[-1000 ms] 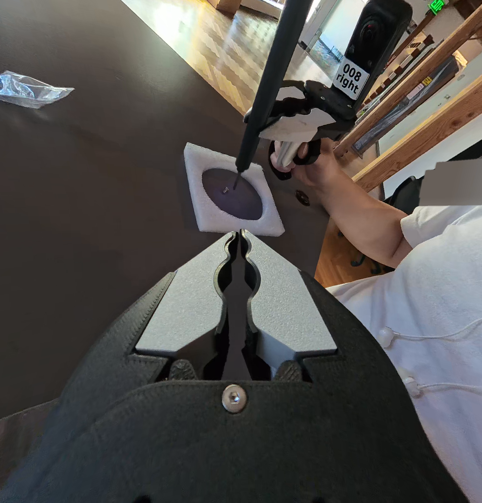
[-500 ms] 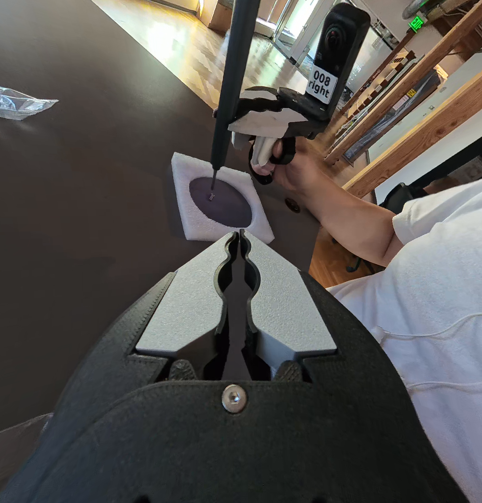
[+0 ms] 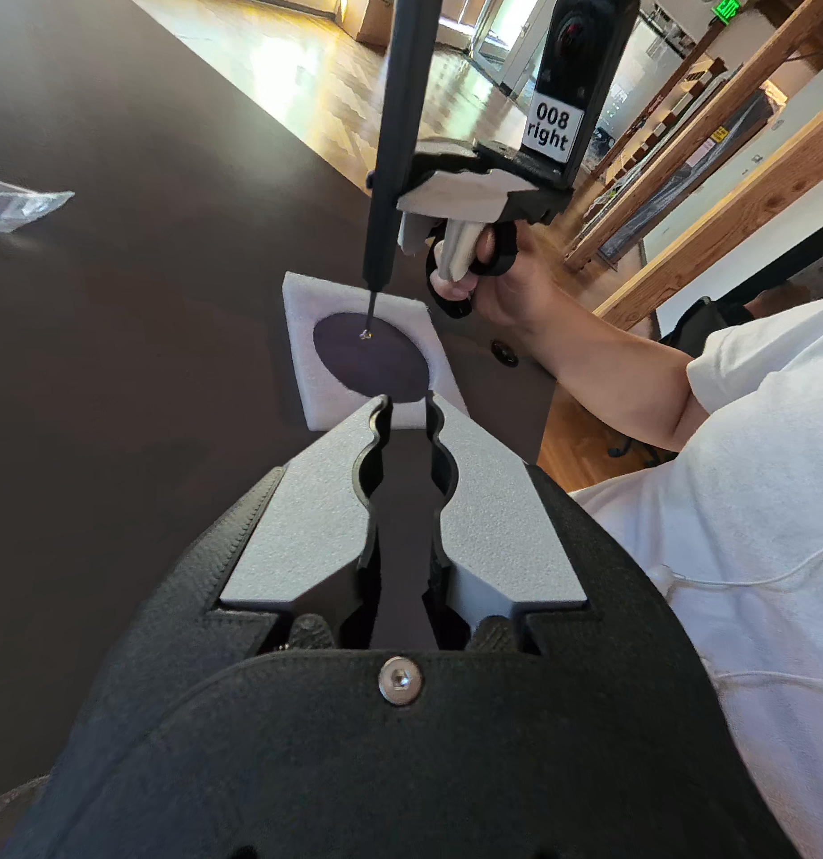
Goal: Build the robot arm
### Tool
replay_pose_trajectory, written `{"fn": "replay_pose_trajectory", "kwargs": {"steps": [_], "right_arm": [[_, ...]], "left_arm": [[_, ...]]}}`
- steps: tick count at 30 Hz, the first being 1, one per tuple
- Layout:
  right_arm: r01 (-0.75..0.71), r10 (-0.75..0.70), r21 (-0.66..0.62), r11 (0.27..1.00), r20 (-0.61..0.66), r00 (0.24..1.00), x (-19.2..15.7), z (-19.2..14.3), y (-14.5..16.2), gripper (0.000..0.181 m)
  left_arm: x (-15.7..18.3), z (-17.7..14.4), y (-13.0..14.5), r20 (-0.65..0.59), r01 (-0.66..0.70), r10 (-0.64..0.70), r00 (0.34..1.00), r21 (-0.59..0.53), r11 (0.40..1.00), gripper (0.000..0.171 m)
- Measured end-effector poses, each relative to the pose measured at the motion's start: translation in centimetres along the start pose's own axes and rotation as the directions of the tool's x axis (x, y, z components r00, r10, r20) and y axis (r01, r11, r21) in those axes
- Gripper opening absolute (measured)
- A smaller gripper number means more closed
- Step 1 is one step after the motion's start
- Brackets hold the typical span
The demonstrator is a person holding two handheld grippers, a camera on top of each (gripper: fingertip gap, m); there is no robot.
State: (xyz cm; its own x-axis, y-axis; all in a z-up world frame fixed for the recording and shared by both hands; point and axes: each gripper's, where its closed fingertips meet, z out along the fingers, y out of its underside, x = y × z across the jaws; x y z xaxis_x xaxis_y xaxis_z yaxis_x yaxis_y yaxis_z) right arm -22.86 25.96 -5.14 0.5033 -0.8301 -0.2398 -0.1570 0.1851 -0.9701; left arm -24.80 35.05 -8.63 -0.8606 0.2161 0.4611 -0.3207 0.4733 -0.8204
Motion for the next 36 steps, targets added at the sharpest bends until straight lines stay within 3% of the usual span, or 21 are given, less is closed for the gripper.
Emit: {"fn": "replay_pose_trajectory", "kwargs": {"steps": [5, 11, 16, 19, 26, 32, 36], "right_arm": [[0.002, -0.003, 0.02, 1.0, 0.034, 0.999, -1.2, 0.6, -3.0, 0.015], [-0.013, 0.004, 0.053, 0.999, 0.164, 0.986, -4.8, 2.9, -7.9, 0.015], [-0.028, 0.016, 0.033, 0.999, 0.317, 0.948, -8.9, 6.7, -11.3, 0.015], [-0.015, 0.007, 0.016, 1.0, 0.404, 0.915, -11.8, 10.0, -12.9, 0.015], [0.046, -0.043, 0.007, 0.999, 0.518, 0.854, -19.2, 21.0, -15.3, 0.015], [0.075, -0.096, 0.061, 0.995, 0.536, 0.839, -25.0, 32.7, -16.7, 0.015], [0.044, -0.101, 0.12, 0.992, 0.519, 0.849, -28.0, 40.2, -18.4, 0.015]], "left_arm": [[0.3, 0.1, -0.6, 0.03, -0.071, 0.071, 0.997, 0.01, 0.997, 0.019], [0.8, -1.0, -1.7, 0.097, -0.15, 0.141, 0.985, 0.087, 0.985, 0.025], [0.6, -4.5, -4.3, 0.243, -0.244, 0.188, 0.952, 0.222, 0.944, 0.033], [0.7, -7.5, -5.2, 0.315, -0.32, 0.239, 0.919, 0.238, 0.917, 0.033], [-0.8, -19.2, -6.2, 0.436, -0.367, 0.207, 0.876, 0.323, 0.872, 0.028], [-3.6, -32.3, -5.2, 0.511, -0.442, 0.26, 0.819, 0.275, 0.854, 0.029], [-6.4, -41.2, -4.5, 0.508, -0.423, 0.26, 0.821, 0.236, 0.875, 0.033]]}}
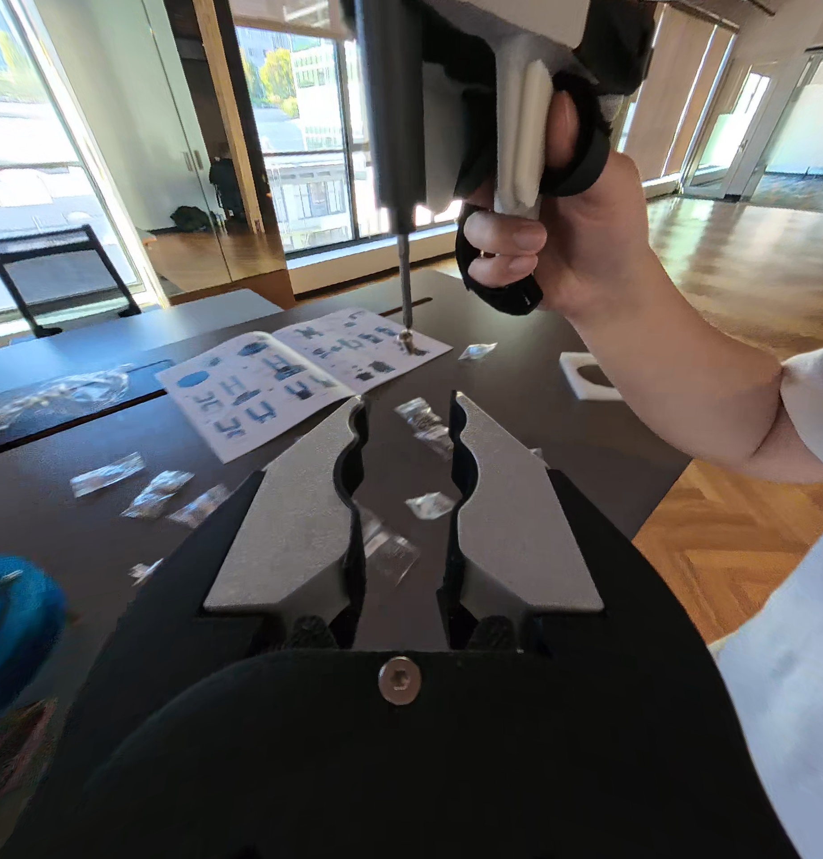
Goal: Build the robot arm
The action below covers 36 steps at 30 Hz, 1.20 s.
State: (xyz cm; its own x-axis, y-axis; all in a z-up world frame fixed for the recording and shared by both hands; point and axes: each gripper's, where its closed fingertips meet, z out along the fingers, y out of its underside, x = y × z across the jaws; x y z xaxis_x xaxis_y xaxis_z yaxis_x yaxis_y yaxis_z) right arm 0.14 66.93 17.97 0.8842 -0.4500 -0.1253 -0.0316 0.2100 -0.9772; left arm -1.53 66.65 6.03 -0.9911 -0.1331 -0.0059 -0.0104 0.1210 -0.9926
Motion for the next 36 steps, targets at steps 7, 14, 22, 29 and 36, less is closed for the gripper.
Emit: {"fn": "replay_pose_trajectory", "kwargs": {"steps": [7, 14, 22, 29, 36], "right_arm": [[-0.007, 0.008, 0.08, 0.997, -0.011, 1.0, 4.2, 10.2, -3.0, 0.015], [0.042, -0.042, 0.052, 0.998, -0.011, 0.999, 10.3, 16.2, -6.2, 0.015], [0.082, -0.081, 0.032, 0.996, -0.012, 0.997, 13.2, 20.1, -8.6, 0.015], [0.105, -0.099, 0.039, 0.994, -0.123, 0.987, 14.4, 21.0, -8.5, 0.015], [0.111, -0.099, 0.039, 0.993, -0.232, 0.968, 15.1, 21.1, -8.0, 0.015]], "left_arm": [[-10.2, -6.9, -2.1, 0.0, 0.023, -0.023, 1.0, 0.041, 0.999, 0.034], [-17.9, -9.8, -3.0, 0.023, 0.088, -0.092, 0.995, 0.141, 0.986, 0.032], [-23.3, -12.5, -4.6, -0.022, 0.143, -0.141, 0.99, 0.198, 0.97, 0.035], [-25.9, -12.9, -6.3, -0.192, 0.153, -0.118, 0.974, 0.184, 0.971, 0.037], [-27.0, -13.1, -7.2, -0.292, 0.098, -0.048, 0.955, 0.161, 0.982, 0.036]]}}
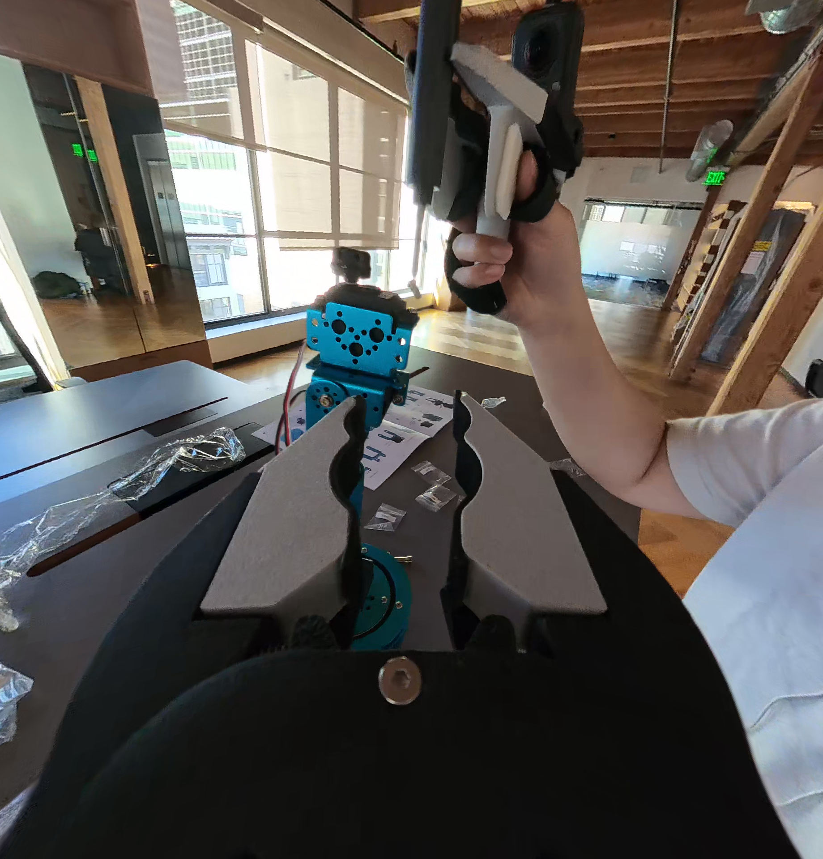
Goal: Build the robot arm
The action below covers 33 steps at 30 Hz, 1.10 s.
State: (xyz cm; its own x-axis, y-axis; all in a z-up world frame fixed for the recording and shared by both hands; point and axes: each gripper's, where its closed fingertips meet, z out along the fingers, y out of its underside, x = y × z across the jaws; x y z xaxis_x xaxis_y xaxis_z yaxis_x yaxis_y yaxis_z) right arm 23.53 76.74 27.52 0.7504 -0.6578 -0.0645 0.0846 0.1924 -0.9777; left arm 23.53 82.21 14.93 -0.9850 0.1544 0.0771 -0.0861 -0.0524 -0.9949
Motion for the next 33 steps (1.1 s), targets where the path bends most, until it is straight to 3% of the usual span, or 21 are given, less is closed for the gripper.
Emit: {"fn": "replay_pose_trajectory", "kwargs": {"steps": [33], "right_arm": [[-0.032, 0.033, -0.023, 0.999, 0.036, 0.999, 0.1, 0.4, 1.3, 0.015]], "left_arm": [[0.1, 1.9, -0.2, 0.029, -0.056, 0.056, 0.998, 0.011, 0.998, 0.034]]}}
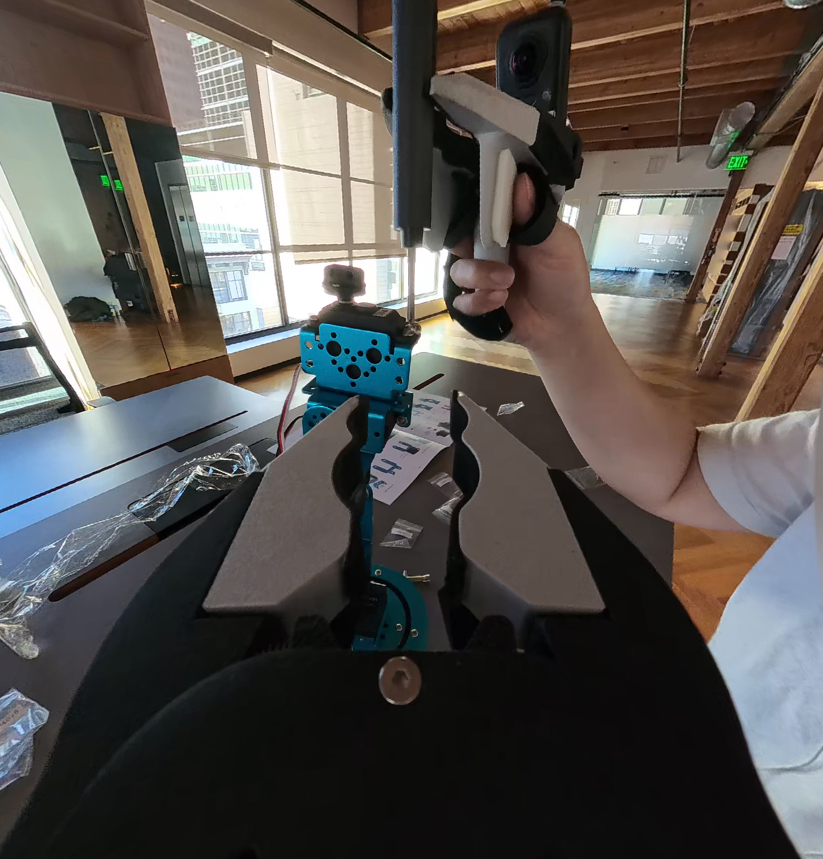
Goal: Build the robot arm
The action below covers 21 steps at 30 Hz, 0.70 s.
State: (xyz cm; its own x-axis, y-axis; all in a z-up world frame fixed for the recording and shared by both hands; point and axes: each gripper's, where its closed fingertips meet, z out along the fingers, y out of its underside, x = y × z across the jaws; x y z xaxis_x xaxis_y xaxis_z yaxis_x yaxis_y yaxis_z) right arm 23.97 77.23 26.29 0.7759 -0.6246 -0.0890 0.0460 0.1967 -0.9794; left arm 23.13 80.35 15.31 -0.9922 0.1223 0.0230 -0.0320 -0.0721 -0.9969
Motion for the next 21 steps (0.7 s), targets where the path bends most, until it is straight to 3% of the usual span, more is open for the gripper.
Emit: {"fn": "replay_pose_trajectory", "kwargs": {"steps": [15, 18, 21], "right_arm": [[-0.006, 0.006, 0.007, 1.0, -0.019, 1.0, 1.0, -0.5, 0.1, 0.015], [0.006, -0.006, -0.006, 1.0, -0.023, 1.0, 0.9, -0.5, 0.2, 0.015], [0.004, -0.004, -0.009, 1.0, -0.019, 1.0, 0.8, -0.6, 0.2, 0.015]], "left_arm": [[0.0, 1.1, -1.1, -0.007, -0.019, 0.019, 1.0, 0.027, 0.999, 0.031], [0.0, 1.5, -1.6, 0.023, -0.087, 0.086, 0.996, 0.031, 0.996, 0.029], [0.6, 2.0, -1.9, 0.034, -0.254, 0.254, 0.967, 0.018, 0.967, 0.03]]}}
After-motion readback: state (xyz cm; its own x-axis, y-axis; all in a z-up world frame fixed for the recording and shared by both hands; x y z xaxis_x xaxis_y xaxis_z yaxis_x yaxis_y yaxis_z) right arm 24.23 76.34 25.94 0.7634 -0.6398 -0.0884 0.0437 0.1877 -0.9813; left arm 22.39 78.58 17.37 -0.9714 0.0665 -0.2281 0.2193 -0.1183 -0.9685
